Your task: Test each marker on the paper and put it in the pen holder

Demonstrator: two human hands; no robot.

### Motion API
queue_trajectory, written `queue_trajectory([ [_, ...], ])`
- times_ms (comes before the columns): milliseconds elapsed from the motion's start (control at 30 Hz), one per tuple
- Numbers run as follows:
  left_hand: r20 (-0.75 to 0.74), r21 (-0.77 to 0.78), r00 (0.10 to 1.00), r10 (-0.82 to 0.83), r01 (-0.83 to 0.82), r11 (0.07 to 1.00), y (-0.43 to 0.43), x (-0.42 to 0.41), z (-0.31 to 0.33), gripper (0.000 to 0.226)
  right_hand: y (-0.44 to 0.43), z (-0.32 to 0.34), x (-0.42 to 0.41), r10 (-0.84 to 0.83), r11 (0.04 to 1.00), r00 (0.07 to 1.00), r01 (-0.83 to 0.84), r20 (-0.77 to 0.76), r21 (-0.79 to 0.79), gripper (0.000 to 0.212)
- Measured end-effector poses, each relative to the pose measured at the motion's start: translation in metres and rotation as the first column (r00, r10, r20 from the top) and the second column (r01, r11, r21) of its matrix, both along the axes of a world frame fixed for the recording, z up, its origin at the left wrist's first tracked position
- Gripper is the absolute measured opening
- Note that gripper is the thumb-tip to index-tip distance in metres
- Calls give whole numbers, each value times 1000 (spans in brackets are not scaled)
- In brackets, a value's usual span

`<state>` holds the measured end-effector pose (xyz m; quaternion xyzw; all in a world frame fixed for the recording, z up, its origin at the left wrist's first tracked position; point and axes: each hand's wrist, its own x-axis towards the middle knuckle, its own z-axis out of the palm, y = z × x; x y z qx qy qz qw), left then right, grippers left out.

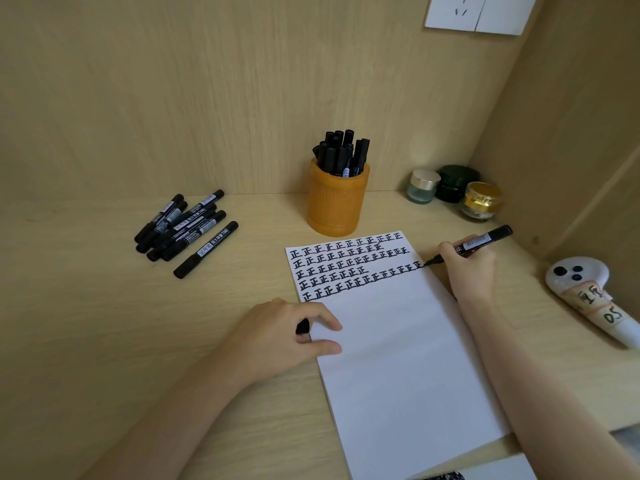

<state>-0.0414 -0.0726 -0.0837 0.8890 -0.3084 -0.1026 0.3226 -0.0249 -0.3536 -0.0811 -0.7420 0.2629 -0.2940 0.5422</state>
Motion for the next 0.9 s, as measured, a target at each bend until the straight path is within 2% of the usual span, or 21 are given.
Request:
queue_trajectory([
  [133, 12, 17, 1000, -1, 0, 1000, 0, -2, 2, 20, -2, 2, 0, -27, 993, 996, 17, 86, 114, 21],
  [300, 15, -20, 1000, -9, 9, 1000, 1, -2, -1, 17, 14, 17, -3, 163, 967, 969, -194, 184, 166, 34],
  [400, -20, -128, 1000, -4, 2, 992, 3, -1, -2, 13, 31, 23, -5, 301, 893, 926, -357, 227, 272, 31],
  [500, -148, -310, 989, -24, -23, 950, 4, 0, -1, 25, 51, 22, -9, 451, 768, 858, -514, 248, 381, 25],
  [600, -195, -398, 980, -36, -45, 916, 4, 1, 1, 32, 69, 23, -15, 527, 683, 803, -595, 277, 424, 29],
  [767, -268, -534, 962, -53, -103, 839, 0, 0, 6, 39, 91, 25, -25, 552, 664, 775, -632, 308, 400, 34],
  [900, -297, -605, 953, -65, -135, 785, -1, 1, 7, 38, 99, 24, -28, 531, 726, 799, -600, 281, 336, 38],
])
